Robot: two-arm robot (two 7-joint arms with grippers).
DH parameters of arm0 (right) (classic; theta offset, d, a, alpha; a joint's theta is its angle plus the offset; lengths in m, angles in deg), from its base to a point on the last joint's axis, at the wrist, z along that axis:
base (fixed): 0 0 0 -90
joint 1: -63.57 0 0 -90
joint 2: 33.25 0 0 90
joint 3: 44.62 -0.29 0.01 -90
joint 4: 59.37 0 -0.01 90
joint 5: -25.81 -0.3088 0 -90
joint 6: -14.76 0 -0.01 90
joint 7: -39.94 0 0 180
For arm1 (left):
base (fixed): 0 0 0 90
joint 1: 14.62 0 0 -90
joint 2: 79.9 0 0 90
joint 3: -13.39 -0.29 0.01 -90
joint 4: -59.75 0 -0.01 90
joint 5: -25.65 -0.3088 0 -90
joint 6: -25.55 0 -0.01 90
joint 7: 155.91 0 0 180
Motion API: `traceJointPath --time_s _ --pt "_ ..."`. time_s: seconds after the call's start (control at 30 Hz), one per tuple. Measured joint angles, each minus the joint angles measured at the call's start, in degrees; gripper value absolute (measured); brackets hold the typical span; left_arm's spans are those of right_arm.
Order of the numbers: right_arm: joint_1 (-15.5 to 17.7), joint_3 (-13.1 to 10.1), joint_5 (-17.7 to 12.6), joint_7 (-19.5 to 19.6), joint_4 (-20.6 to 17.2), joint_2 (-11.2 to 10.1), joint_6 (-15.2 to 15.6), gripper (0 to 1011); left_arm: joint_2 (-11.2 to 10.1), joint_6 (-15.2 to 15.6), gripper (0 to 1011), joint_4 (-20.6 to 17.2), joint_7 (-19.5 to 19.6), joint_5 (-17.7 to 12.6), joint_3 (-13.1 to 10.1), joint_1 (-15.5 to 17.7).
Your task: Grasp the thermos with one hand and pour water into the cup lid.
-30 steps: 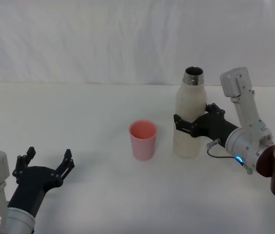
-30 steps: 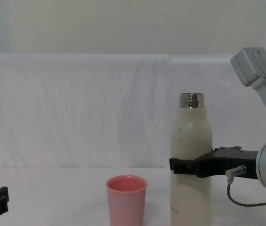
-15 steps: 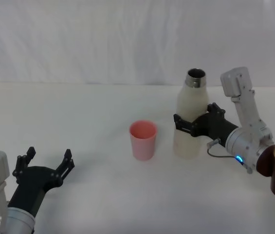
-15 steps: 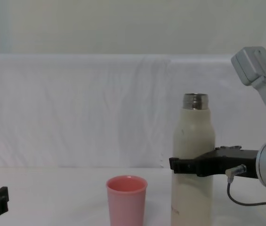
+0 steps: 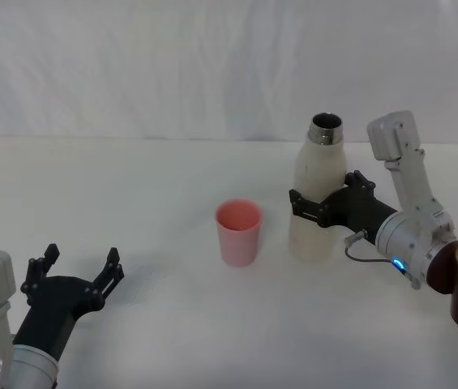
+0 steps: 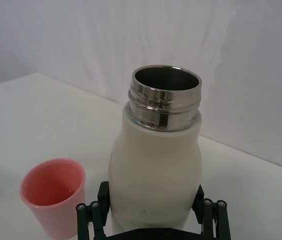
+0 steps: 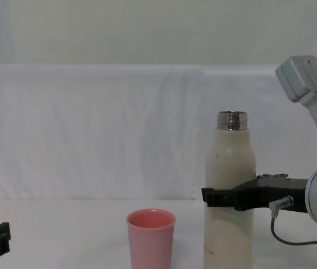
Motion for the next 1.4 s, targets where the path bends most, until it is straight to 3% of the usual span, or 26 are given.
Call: traceJointPath --time_s 0.5,1.4 --pt "0.0 0.1 0.0 0.0 -0.1 -0.1 0.0 1001 0.0 0.0 1001 0.0 0.0 0.0 0.0 0.0" --pt "3.8 1.2 -4.7 2.5 -5.8 -4.7 0.2 1001 0.0 0.0 1001 0.0 0.0 0.0 0.0 0.0"
